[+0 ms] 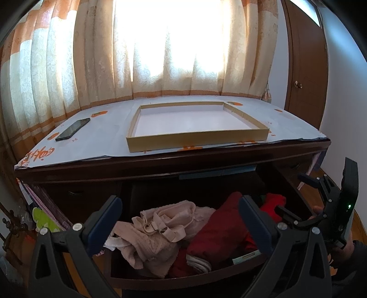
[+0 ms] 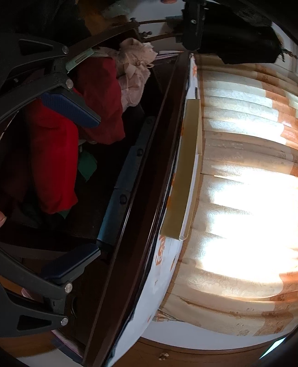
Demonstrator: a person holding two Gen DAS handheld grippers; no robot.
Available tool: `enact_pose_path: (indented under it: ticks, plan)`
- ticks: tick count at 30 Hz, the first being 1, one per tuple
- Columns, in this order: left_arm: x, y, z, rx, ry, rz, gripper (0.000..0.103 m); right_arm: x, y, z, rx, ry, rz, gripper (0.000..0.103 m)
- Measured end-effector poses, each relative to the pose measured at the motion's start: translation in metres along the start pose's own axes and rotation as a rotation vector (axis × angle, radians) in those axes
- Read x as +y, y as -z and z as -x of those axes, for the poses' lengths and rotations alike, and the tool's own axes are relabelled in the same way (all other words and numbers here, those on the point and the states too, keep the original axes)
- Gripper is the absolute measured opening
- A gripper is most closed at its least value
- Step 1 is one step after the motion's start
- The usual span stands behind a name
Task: Take underwear out of drawer
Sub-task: 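Lower both tools into the drawer toward the red clothing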
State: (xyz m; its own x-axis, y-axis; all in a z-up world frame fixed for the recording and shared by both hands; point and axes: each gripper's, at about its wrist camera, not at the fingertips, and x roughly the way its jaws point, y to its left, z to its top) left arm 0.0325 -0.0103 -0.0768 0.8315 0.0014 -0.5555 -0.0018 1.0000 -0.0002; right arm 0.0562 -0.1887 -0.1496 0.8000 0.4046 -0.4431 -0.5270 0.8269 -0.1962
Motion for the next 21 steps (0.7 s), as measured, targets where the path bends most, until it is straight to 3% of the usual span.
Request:
enact_pose_path:
  ticks: [13,21]
  plan:
    - [-0.019,0.012,-0.028,0.084,0.050,-0.096,0.103,-0.005,-0.006,-0.016,0.141,-0.027,-0.047,0.102]
    - [-0.021,0.013,-0.048,0.122,0.075,-0.137,0.103,-0.010,-0.009,-0.031,0.272,-0.077,-0.159,0.102]
